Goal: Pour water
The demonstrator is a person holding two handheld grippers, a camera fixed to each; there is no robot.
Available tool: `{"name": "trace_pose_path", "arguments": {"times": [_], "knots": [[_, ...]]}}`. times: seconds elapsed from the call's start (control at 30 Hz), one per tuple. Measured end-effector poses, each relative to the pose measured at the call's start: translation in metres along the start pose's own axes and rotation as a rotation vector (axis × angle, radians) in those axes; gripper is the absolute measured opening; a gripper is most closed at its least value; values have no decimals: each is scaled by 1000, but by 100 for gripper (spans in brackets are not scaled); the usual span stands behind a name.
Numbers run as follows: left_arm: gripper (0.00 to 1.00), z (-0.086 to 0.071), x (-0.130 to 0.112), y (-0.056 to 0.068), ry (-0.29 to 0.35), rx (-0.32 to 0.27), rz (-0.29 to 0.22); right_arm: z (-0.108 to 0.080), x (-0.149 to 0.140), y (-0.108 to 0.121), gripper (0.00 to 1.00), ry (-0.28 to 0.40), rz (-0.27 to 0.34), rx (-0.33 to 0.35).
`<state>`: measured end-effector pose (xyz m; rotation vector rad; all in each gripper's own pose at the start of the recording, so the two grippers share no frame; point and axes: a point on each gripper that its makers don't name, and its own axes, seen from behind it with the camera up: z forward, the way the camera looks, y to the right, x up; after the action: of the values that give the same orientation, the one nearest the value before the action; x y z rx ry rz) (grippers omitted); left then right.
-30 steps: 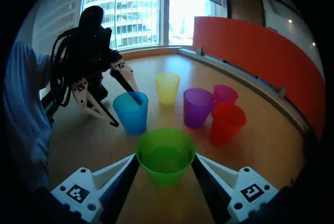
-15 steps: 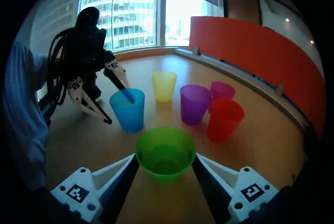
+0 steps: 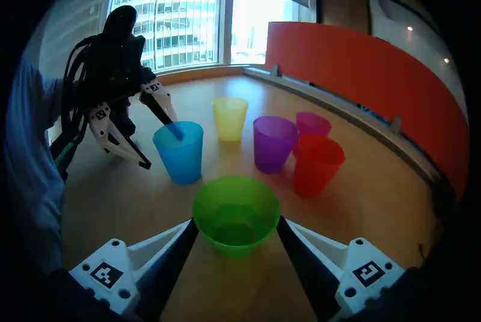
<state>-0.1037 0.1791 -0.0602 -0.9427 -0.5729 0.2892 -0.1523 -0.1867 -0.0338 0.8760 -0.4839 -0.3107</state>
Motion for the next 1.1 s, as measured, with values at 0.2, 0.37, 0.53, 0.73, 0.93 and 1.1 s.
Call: {"name": "trace_pose_path", "arguments": {"times": [0.2,0.37,0.53,0.73,0.93,1.1], "knots": [[98,-11,-2,0,11,20,-16,-15,-2,0,100,8,3,-20],[98,-22,-4,1,29,34,-47,-29,-7,3,100,16,22,-49],[98,-34,-5,-3,57,76,-67,-45,-13,6,100,27,39,-86],[98,-50,0,-12,110,152,-61,-64,-13,12,100,59,58,-140],[98,-59,-1,-26,139,235,-45,-78,-10,18,100,108,83,-204],[98,-68,3,-36,174,293,-61,-87,-9,27,100,152,98,-280]]}}
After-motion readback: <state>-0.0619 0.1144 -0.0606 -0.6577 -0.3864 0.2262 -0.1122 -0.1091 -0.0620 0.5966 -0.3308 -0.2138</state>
